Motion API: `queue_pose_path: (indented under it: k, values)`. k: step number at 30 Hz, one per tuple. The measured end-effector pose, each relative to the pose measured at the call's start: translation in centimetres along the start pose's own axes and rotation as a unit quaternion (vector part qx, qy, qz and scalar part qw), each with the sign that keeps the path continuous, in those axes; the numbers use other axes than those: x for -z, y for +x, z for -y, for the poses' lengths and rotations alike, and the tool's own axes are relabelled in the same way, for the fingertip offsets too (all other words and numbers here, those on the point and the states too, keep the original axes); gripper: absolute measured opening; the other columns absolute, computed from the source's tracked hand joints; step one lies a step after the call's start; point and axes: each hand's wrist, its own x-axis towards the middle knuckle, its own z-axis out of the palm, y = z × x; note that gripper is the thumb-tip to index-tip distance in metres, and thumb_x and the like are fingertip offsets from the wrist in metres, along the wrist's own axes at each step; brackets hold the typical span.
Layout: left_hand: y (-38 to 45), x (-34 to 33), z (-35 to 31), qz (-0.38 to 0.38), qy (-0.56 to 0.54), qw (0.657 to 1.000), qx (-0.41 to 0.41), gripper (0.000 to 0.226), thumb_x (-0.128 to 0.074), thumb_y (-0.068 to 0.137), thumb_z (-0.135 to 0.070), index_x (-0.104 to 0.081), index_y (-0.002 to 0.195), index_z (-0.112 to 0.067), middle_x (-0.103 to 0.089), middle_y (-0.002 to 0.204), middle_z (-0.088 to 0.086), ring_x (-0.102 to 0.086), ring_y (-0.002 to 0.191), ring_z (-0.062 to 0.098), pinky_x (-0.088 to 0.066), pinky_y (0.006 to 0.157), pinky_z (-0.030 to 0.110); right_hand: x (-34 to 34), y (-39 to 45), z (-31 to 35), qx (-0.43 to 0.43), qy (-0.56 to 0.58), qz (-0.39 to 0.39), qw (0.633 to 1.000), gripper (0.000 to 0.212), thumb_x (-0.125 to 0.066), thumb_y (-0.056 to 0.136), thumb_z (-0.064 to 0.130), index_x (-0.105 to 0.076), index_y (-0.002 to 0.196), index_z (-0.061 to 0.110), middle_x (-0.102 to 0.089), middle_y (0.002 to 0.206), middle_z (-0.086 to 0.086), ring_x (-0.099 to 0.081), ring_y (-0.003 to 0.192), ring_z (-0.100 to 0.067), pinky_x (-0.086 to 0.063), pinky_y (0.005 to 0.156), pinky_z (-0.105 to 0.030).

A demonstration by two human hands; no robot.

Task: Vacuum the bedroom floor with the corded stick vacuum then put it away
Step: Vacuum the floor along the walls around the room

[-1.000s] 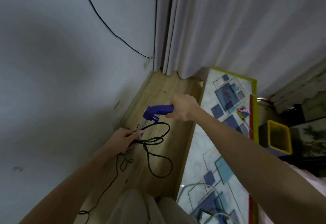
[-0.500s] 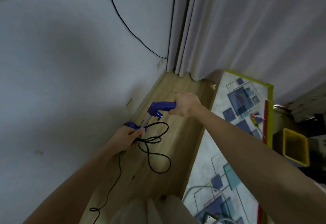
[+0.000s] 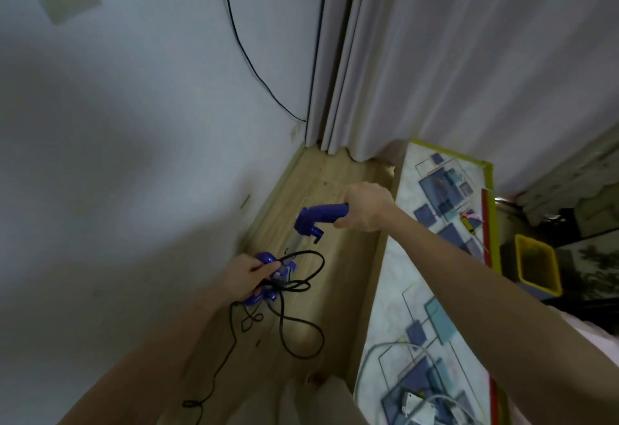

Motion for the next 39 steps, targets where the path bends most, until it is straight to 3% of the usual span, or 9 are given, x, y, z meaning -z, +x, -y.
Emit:
queue_pose_path:
  k: [5,9,14,19,26,32,39]
  values:
    - [-0.7,0.9,1.6,0.001,0.014,1.000,0.002,0.042,-0.049,0.098,-0.039,-0.057,0.061,-0.021,-0.052,0.049,-0.008,-0.045,0.032,-0.004,-0.035,0.043,0.007,0.8,0.7,3.9,-0.002,0.002,0.006,1.000,0.036,-0.071,0.079,0.046,-0.051,0.093,0.019,-0.054,0.077,0.003,-0.060,0.080,-0.018,-0.054,0.079,-0.034]
    - [-0.4,1.5,1.8,-0.011,0.005,1.000,0.006,0.040,-0.049,0.098,-0.039,-0.058,0.064,-0.020,-0.053,0.050,-0.008,-0.046,0.034,-0.004,-0.036,0.043,0.007,0.9,1.4,6.1,-0.003,0.013,0.010,1.000,0.040,-0.071,0.080,0.045,-0.056,0.101,0.015,-0.056,0.084,0.000,-0.059,0.083,-0.019,-0.054,0.081,-0.036]
    - [-0.2,2.2,2.6,-0.037,0.004,0.999,0.026,0.044,-0.049,0.096,-0.046,-0.061,0.065,-0.016,-0.052,0.048,-0.005,-0.044,0.036,0.000,-0.038,0.044,0.011,1.2,2.2,8.6,0.030,-0.004,0.009,0.999,0.036,-0.069,0.083,0.040,-0.058,0.104,0.013,-0.053,0.084,-0.001,-0.053,0.078,-0.019,-0.047,0.068,-0.031]
    - [-1.3,2.9,3.7,-0.059,-0.006,0.997,0.046,0.042,-0.051,0.098,-0.038,-0.056,0.061,-0.019,-0.051,0.051,-0.006,-0.043,0.039,0.002,-0.035,0.046,0.010,1.3,1.6,11.0,0.077,-0.022,0.008,0.997,0.033,-0.070,0.083,0.033,-0.058,0.105,0.012,-0.053,0.085,-0.002,-0.053,0.077,-0.020,-0.047,0.070,-0.032]
    - [-3.7,2.1,4.6,-0.052,0.019,0.995,0.082,0.040,-0.049,0.096,-0.043,-0.058,0.064,-0.022,-0.051,0.046,-0.010,-0.046,0.038,-0.001,-0.037,0.051,0.013,2.0,-0.7,11.6,0.084,-0.014,0.038,0.996,0.039,-0.071,0.082,0.039,-0.057,0.107,0.012,-0.058,0.086,-0.003,-0.062,0.083,-0.020,-0.054,0.080,-0.033]
    - [-5.5,1.3,5.4,-0.052,0.028,0.994,0.095,0.043,-0.049,0.098,-0.041,-0.051,0.058,-0.024,-0.044,0.051,-0.009,-0.040,0.038,-0.001,-0.030,0.048,0.013,1.1,-3.3,13.7,0.113,-0.038,0.027,0.993,0.030,-0.071,0.084,0.032,-0.060,0.103,0.011,-0.055,0.081,-0.001,-0.055,0.073,-0.018,-0.047,0.064,-0.028]
    - [-8.0,0.6,7.6,-0.081,-0.007,0.984,0.157,0.046,-0.051,0.098,-0.038,-0.049,0.056,-0.020,-0.043,0.050,-0.005,-0.037,0.034,0.001,-0.027,0.042,0.011,0.5,-4.0,15.2,0.111,-0.023,0.015,0.993,0.024,-0.070,0.083,0.029,-0.058,0.096,0.013,-0.052,0.082,-0.002,-0.059,0.079,-0.020,-0.041,0.060,-0.027]
